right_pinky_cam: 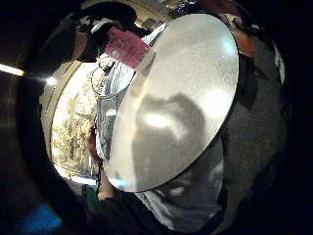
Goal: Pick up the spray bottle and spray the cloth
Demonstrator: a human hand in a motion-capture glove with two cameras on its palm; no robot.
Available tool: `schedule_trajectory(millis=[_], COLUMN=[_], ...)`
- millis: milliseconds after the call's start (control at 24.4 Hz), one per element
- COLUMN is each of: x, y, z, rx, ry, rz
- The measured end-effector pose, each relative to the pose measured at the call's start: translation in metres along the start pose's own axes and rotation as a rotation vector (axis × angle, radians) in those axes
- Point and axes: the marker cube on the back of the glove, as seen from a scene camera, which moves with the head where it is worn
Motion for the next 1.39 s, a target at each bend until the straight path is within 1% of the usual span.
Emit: schedule_trajectory(millis=[287,574,779,984,1107,1394], x=[0.015,0.027,0.034,0.032,0.031,0.032], y=[-0.03,-0.044,-0.06,-0.062,-0.063,-0.06], z=[0.013,0.024,0.021,0.015,0.013,0.013], rx=[0.016,0.046,0.046,0.164,0.203,0.19], ry=[0.028,-0.01,0.022,-0.005,-0.024,-0.055], rz=[0.044,0.104,0.064,0.027,0.018,0.025])
